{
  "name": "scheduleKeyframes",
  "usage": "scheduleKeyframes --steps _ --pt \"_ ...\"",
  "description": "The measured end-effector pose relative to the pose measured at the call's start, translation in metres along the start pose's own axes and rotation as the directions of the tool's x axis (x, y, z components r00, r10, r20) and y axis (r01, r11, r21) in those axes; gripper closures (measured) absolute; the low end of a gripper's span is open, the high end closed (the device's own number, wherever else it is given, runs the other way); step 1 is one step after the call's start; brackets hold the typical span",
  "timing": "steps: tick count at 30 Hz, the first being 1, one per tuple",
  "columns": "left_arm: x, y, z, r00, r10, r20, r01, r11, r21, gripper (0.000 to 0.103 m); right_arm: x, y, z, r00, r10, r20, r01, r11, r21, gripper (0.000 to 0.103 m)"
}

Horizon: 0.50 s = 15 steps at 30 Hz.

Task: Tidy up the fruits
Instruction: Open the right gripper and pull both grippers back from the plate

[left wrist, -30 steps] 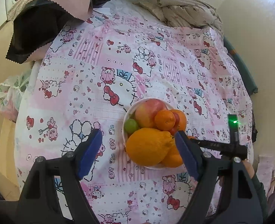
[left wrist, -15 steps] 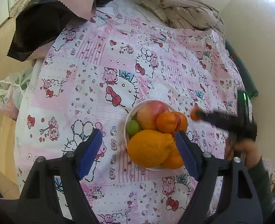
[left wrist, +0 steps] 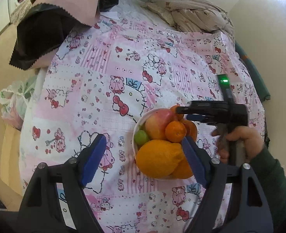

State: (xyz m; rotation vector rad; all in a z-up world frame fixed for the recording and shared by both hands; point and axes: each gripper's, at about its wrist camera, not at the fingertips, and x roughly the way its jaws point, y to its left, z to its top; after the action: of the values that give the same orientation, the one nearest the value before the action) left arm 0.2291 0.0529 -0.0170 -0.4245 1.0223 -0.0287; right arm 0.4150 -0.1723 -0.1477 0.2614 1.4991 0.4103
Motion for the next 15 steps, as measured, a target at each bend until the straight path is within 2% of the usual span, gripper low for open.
scheduleKeyframes --steps 4,7,9,10,12,13,15 --pt "-0.005 -0.001 -0.003 0.999 0.035 0.04 -0.036 0.999 0.025 0.025 -0.054 -0.002 -0.024 0.992 0.032 0.121 -0.032 0.999 -0.001 0.031" --pt "-0.012 -0.007 -0.007 0.995 0.054 0.082 -0.059 0.996 0.065 0.025 -0.104 0.01 -0.065 0.969 0.022 0.246 -0.009 0.999 -0.054 0.018" --pt "-0.019 -0.015 -0.012 0.99 0.072 0.117 -0.085 0.991 0.108 0.025 -0.133 0.023 -0.102 0.939 0.006 0.343 0.029 0.995 -0.096 0.011" --pt "-0.024 -0.021 -0.016 0.987 0.079 0.14 -0.098 0.986 0.137 0.025 -0.149 0.031 -0.128 0.915 -0.013 0.404 0.061 0.993 -0.106 0.008" --pt "-0.033 -0.031 -0.025 0.984 0.058 0.171 -0.091 0.977 0.191 0.025 -0.165 0.04 -0.158 0.884 -0.016 0.467 0.076 0.991 -0.109 0.006" --pt "-0.039 -0.037 -0.031 0.98 0.056 0.192 -0.098 0.97 0.222 0.025 -0.175 0.045 -0.18 0.862 -0.021 0.506 0.084 0.991 -0.101 0.004" --pt "-0.049 -0.047 -0.042 0.972 0.057 0.23 -0.119 0.957 0.265 0.017 -0.185 0.05 -0.204 0.839 -0.038 0.543 0.098 0.992 -0.081 0.001"
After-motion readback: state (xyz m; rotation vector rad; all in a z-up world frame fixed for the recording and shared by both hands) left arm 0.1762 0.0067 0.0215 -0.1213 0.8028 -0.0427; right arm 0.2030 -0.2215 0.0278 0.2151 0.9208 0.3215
